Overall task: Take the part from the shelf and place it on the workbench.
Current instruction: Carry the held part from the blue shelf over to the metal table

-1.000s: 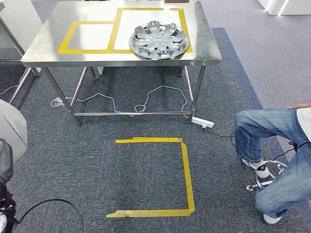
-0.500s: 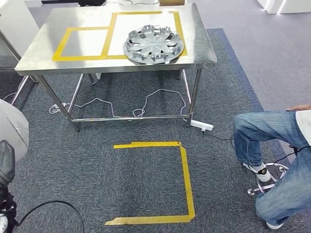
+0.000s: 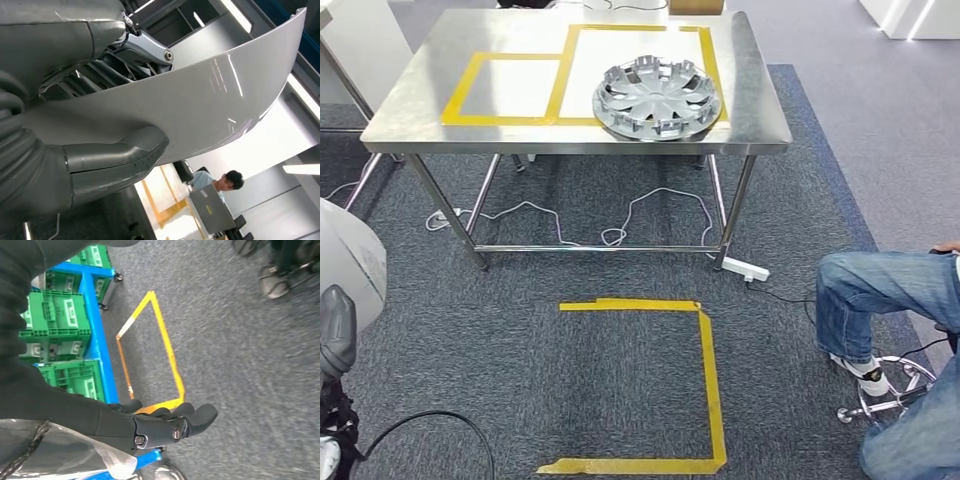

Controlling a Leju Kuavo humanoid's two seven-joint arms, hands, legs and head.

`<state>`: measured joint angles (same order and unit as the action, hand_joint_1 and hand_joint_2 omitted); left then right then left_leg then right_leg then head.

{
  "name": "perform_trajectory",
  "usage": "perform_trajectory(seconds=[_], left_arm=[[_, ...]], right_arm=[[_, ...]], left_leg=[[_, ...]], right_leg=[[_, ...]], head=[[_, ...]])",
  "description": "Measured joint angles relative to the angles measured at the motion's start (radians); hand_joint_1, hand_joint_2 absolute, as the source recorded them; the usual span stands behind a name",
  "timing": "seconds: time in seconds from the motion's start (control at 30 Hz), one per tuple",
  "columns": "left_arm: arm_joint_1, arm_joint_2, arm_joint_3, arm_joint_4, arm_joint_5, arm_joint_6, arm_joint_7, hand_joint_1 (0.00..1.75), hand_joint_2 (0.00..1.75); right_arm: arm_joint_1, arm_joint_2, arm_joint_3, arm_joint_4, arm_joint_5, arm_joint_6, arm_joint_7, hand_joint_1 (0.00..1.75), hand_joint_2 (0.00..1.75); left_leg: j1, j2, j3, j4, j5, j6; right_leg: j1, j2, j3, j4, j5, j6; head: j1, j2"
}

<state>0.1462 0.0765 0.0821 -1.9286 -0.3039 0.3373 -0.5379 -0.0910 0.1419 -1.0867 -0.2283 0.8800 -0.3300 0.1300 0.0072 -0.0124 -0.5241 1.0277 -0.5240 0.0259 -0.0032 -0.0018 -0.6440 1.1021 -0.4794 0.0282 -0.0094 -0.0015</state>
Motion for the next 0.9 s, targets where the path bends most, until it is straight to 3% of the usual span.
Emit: perform_trajectory(seconds=[0.07,0.2,0.23,0.3,0.33,0.37,0.4,0.43,0.5,0.57,0.67,0.73,0.83,0.87,0.9], left_arm=[[0.0,0.0,-0.001,0.0,0.0,-0.001,0.0,1.75,1.75],[0.026,0.003,0.005,-0.01,0.009,0.005,-0.007,1.75,1.75],[0.04,0.004,0.012,-0.018,0.016,0.005,-0.012,1.75,1.75],[0.072,0.005,0.03,-0.032,0.03,-0.002,-0.024,1.75,1.75],[0.088,0.004,0.039,-0.037,0.035,-0.008,-0.029,1.75,1.75],[0.101,0.003,0.045,-0.041,0.037,-0.014,-0.033,1.75,1.75],[0.112,0.002,0.05,-0.046,0.037,-0.018,-0.036,1.75,1.75],[0.121,0.0,0.053,-0.05,0.037,-0.02,-0.038,1.75,1.75],[0.134,-0.002,0.062,-0.06,0.035,-0.023,-0.04,1.75,1.75],[0.151,-0.006,0.073,-0.075,0.034,-0.024,-0.043,1.75,1.75],[0.18,-0.014,0.097,-0.099,0.045,-0.04,-0.056,1.75,1.75],[0.192,-0.024,0.113,-0.112,0.05,-0.058,-0.067,1.75,1.75],[0.195,-0.037,0.125,-0.121,0.045,-0.079,-0.075,1.75,1.75],[0.195,-0.04,0.126,-0.121,0.042,-0.083,-0.076,1.75,1.75],[0.194,-0.043,0.127,-0.122,0.039,-0.084,-0.076,1.75,1.75]], right_arm=[[-0.002,0.0,0.0,0.0,0.002,0.001,-0.006,0.0,1.75],[-0.002,0.003,0.001,0.0,0.015,0.003,-0.008,0.0,1.75],[-0.002,0.004,0.001,0.0,0.017,0.003,-0.006,0.0,1.75],[-0.001,0.005,0.001,0.0,0.018,0.006,-0.004,0.0,1.75],[0.0,0.005,0.001,0.0,0.018,0.008,-0.004,0.0,1.75],[0.001,0.006,0.001,0.0,0.019,0.009,-0.004,0.0,1.75],[0.002,0.006,0.001,0.0,0.019,0.009,-0.004,0.0,1.75],[0.002,0.006,0.001,0.0,0.02,0.01,-0.003,0.0,1.75],[0.002,0.007,0.001,0.0,0.023,0.013,-0.002,0.0,1.75],[0.0,0.009,0.003,0.0,0.029,0.015,-0.003,0.0,1.75],[-0.001,0.01,0.008,0.0,0.035,0.016,-0.004,0.0,1.75],[-0.003,0.01,0.009,0.0,0.037,0.015,-0.002,0.0,1.75],[-0.006,0.011,0.011,0.0,0.037,0.015,-0.004,0.0,1.75],[-0.005,0.011,0.012,0.0,0.037,0.015,-0.006,0.0,1.75],[-0.003,0.011,0.012,0.0,0.037,0.016,-0.004,0.0,1.75]], left_leg=[[-0.002,-0.001,0.007,0.0,-0.011,-0.01],[-0.002,0.002,0.016,0.009,-0.033,-0.031],[-0.001,0.003,0.002,0.046,-0.05,-0.037],[0.002,0.004,-0.072,0.177,-0.097,-0.045],[0.003,0.004,-0.115,0.24,-0.111,-0.048],[0.003,0.004,-0.147,0.278,-0.107,-0.049],[0.003,0.005,-0.16,0.274,-0.079,-0.048],[0.003,0.005,-0.155,0.233,-0.033,-0.045],[0.0,0.006,-0.117,0.108,0.053,-0.036],[-0.005,0.009,-0.086,0.03,0.069,-0.024],[-0.006,0.008,-0.066,0.004,0.054,-0.004],[-0.001,0.005,-0.05,-0.005,0.053,0.007],[0.0,0.003,-0.039,-0.009,0.044,0.014],[0.0,0.003,-0.034,-0.009,0.038,0.015],[0.0,0.002,-0.027,-0.009,0.032,0.014]], right_leg=[[0.003,0.0,0.032,-0.062,0.016,-0.009],[-0.002,0.002,0.056,-0.081,0.0,-0.029],[-0.005,0.002,0.066,-0.086,-0.004,-0.033],[-0.006,0.002,0.082,-0.088,-0.016,-0.039],[-0.006,0.002,0.09,-0.088,-0.023,-0.04],[-0.006,0.002,0.1,-0.088,-0.031,-0.039],[-0.006,0.002,0.111,-0.088,-0.04,-0.038],[-0.006,0.001,0.124,-0.088,-0.049,-0.037],[-0.005,0.001,0.146,-0.089,-0.068,-0.031],[-0.003,0.001,0.153,-0.093,-0.082,-0.019],[-0.003,-0.001,0.169,-0.094,-0.082,0.003],[-0.003,0.0,0.148,-0.044,-0.098,0.011],[-0.005,0.0,0.022,0.139,-0.167,0.015],[-0.005,0.0,-0.015,0.178,-0.183,0.016],[-0.005,0.0,-0.036,0.183,-0.181,0.016]], head=[[-0.001,0.0],[-0.005,0.0],[-0.008,0.0],[-0.011,0.0],[-0.011,0.0],[-0.011,0.0],[-0.011,0.0],[-0.011,0.0],[-0.01,0.0],[-0.01,0.0],[-0.006,0.0],[0.0,0.0],[0.007,0.0],[0.007,0.0],[0.008,0.0]])
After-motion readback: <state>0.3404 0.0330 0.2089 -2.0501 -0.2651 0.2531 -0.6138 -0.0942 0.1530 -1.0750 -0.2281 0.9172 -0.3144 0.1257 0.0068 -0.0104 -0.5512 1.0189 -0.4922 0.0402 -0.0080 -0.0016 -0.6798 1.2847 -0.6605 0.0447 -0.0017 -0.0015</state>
